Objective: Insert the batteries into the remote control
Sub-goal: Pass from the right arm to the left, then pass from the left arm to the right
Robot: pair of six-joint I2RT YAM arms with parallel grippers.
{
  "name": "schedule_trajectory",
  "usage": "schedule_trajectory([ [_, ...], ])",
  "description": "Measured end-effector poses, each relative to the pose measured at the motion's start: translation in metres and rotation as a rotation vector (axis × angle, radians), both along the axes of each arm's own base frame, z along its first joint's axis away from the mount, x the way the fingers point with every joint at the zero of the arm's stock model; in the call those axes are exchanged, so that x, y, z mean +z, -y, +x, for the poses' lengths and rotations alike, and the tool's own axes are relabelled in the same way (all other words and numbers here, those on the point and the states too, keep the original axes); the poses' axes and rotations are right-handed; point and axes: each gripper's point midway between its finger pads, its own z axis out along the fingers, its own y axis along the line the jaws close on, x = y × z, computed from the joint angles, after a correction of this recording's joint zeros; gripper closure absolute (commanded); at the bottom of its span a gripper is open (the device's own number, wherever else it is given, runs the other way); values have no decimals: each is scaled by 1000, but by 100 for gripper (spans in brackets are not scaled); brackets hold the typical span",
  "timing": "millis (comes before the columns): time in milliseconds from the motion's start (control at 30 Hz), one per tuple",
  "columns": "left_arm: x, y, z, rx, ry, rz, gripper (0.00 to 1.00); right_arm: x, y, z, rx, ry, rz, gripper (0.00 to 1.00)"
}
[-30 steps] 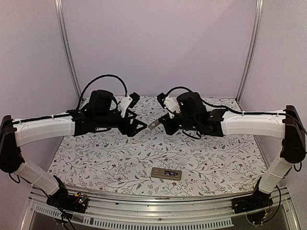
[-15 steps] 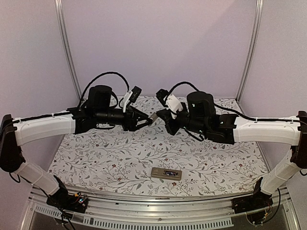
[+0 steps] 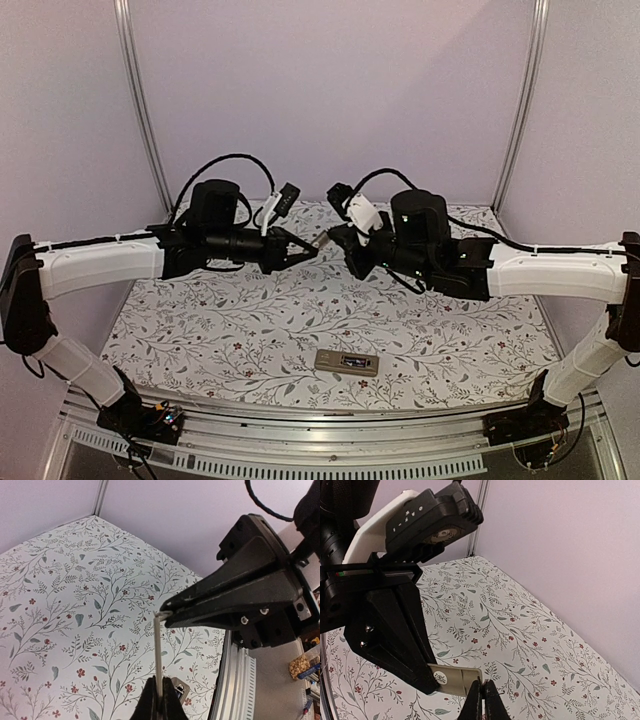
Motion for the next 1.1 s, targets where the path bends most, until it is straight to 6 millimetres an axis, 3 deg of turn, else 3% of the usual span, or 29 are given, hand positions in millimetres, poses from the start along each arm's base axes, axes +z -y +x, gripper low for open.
schedule_trajectory([
  [67,0,0,1,8,13,6,100,0,0,0,2,0,0,61],
  [133,0,2,0,13,43,18,100,0,-1,-2,14,-2,2,51],
  [267,-2,3,-1,60,157,96,100,6,1,-10,60,-26,17,44],
  [400,1,3,-3,161,407,241,100,29,13,-25,172,-90,81,42],
  [600,11,-4,-42,212,891,385,100,75,36,-45,317,-160,157,41],
  [700,13,-10,-60,212,1123,434,100,83,38,-62,386,-190,142,43],
  [767,13,-15,-73,209,1277,453,100,80,39,-69,409,-215,119,49],
  [867,12,-16,-87,206,1478,517,100,66,42,-72,399,-270,69,47],
  [1000,22,-13,-83,274,1675,640,100,41,37,-79,375,-309,-19,38],
  [1100,18,-10,-80,305,1791,754,100,20,26,-92,407,-335,-94,34],
])
